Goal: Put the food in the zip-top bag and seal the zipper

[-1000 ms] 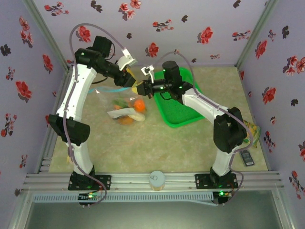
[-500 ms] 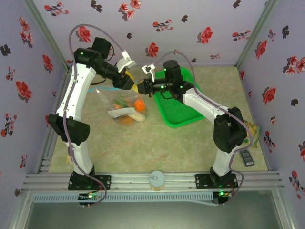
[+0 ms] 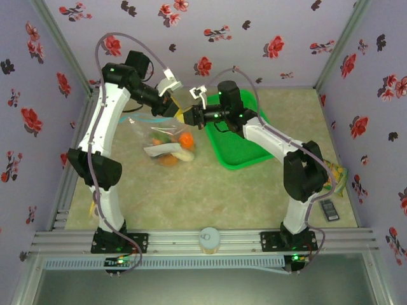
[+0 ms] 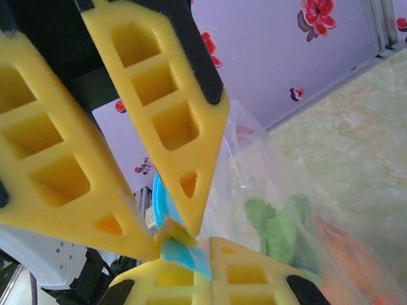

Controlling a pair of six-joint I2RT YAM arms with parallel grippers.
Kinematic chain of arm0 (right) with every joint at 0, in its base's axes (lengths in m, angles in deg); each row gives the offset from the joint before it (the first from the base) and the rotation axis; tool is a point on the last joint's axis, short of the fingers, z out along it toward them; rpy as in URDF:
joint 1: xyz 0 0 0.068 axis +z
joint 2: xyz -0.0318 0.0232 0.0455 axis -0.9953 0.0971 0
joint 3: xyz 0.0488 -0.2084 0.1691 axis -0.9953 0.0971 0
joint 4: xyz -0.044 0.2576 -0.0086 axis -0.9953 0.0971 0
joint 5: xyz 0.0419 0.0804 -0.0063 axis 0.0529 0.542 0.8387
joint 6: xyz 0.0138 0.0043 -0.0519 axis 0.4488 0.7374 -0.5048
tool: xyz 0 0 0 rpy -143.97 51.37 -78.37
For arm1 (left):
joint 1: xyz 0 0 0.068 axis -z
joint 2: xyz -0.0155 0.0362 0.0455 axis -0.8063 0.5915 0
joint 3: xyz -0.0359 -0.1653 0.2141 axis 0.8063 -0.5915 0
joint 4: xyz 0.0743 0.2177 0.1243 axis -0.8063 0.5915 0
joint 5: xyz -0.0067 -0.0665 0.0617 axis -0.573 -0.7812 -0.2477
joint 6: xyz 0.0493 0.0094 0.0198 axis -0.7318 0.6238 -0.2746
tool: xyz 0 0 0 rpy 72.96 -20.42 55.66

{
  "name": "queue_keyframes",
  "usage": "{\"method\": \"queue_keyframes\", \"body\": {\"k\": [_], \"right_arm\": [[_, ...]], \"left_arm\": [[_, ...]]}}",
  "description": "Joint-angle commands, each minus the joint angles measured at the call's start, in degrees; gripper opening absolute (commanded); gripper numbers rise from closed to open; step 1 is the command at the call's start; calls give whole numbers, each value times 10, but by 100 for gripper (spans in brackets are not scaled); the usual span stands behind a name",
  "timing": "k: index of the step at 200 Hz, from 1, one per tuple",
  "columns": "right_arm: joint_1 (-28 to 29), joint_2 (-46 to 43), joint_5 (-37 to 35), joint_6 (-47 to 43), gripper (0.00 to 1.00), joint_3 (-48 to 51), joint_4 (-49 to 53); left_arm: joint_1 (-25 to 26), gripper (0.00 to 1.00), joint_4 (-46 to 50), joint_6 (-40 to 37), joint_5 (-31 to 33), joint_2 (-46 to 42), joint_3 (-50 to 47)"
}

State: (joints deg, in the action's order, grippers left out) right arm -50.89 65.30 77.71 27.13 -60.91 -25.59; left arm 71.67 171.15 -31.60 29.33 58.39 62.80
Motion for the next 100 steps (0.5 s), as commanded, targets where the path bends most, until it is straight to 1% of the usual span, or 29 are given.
{"method": "queue_keyframes", "body": {"k": [1, 21, 32, 51, 100], "right_arm": [[0, 3, 1, 8, 0, -22, -24], [0, 2, 2, 6, 0, -23, -22], [0, 2, 3, 5, 0, -24, -20], [0, 2, 4, 5, 0, -24, -20], [1, 1, 6, 7, 0, -24, -22]], "left_arm": [[-5, 23, 24, -7, -15, 12, 19], [-10, 38, 21, -5, -13, 12, 19], [-12, 41, 20, -3, -13, 13, 19], [-16, 42, 17, -2, -11, 12, 19], [-17, 38, 20, -6, -12, 16, 16]]}}
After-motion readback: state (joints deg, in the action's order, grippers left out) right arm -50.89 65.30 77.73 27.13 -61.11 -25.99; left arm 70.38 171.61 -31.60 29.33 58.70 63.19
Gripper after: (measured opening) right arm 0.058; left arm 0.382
